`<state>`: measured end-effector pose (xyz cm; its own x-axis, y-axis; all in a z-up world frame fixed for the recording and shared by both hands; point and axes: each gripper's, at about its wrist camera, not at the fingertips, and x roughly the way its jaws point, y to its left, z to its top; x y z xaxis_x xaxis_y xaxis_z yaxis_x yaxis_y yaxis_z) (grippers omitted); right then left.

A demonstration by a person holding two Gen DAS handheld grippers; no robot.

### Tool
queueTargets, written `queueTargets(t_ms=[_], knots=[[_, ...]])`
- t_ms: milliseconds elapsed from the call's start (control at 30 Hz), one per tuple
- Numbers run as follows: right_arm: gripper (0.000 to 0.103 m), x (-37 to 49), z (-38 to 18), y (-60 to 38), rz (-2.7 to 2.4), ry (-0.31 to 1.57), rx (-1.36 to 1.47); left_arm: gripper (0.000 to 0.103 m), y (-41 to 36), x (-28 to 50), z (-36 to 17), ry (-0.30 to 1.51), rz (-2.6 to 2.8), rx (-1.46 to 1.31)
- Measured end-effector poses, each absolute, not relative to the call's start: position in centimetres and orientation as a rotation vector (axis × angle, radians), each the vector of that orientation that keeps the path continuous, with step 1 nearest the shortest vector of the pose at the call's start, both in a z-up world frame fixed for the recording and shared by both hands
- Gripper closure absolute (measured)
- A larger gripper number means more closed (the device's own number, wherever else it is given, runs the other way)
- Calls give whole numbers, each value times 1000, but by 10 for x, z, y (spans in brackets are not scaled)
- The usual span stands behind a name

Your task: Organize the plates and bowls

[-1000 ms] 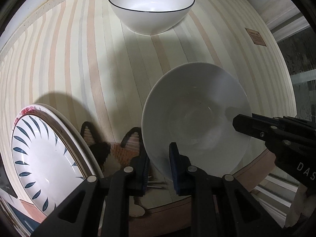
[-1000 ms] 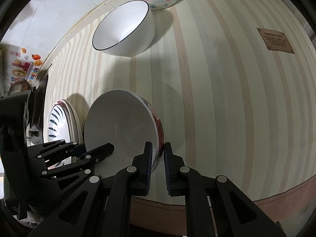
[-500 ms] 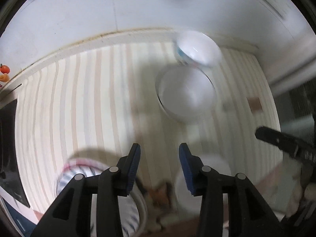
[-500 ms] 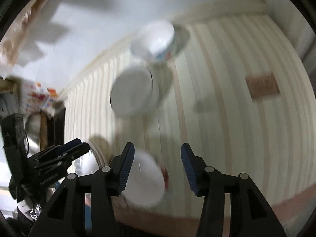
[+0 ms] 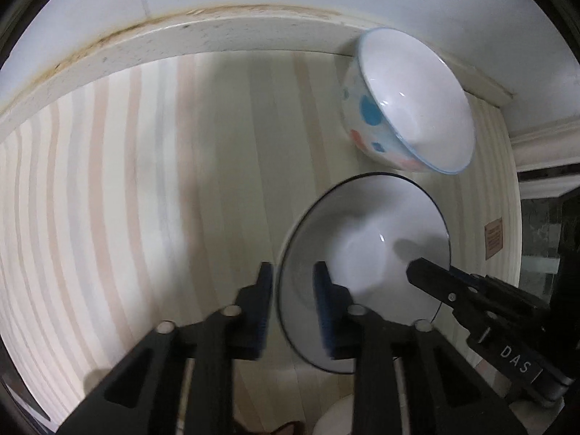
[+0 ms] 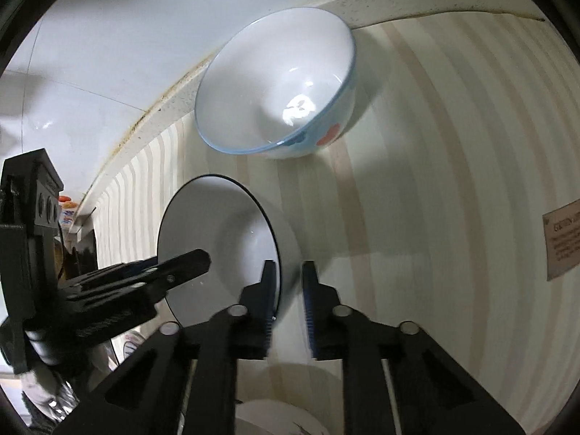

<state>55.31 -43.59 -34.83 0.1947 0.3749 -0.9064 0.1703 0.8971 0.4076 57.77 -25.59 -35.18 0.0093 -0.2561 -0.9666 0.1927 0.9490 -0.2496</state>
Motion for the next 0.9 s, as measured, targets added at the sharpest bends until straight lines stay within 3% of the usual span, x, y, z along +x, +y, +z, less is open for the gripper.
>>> queueTargets(t_ms=[400,633,900], knots=[[89,533,-322,-431,157,1345,424,84,-255,548,-315,1447,-368,-20],[89,484,-277,-430,187,1300,420,84,-246,497,-271,1407,-423,-8],[89,418,-254,-433,196,1306,397,84,-237,456,-261,1426,-447,-1]])
